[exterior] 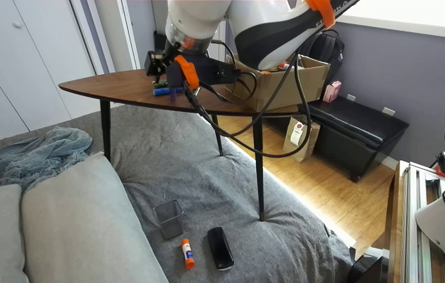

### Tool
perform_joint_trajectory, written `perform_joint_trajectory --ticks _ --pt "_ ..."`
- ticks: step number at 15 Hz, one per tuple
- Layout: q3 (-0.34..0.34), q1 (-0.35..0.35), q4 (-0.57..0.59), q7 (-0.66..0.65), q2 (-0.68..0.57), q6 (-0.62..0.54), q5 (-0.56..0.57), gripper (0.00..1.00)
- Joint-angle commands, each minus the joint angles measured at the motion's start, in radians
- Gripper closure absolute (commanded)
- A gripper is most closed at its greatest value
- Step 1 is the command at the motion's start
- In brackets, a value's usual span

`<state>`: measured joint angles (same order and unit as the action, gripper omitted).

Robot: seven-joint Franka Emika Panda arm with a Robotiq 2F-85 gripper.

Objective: Remove a purple marker from the cardboard box and place it vertically on the table

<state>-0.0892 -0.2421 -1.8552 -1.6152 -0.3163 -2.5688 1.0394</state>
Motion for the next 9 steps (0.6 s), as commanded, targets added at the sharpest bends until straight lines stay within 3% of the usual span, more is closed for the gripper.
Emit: perform_joint_trajectory --ticks 1,5,6,7,9 --pt "-0.052 0.006 0.012 0.2 0.061 0.117 -0.21 0.0" --pt "-0.078 -0.004 0.106 0.448 0.127 0.341 -0.426 0.0" --pt "-0.13 0.035 0.116 0.529 0.148 0.397 -0.481 0.0" --pt "-0.182 0.08 0.105 0.605 0.176 0.381 -0.552 0.0" --pt "-0.215 0.123 0.113 0.762 0.237 0.393 -0.703 0.0"
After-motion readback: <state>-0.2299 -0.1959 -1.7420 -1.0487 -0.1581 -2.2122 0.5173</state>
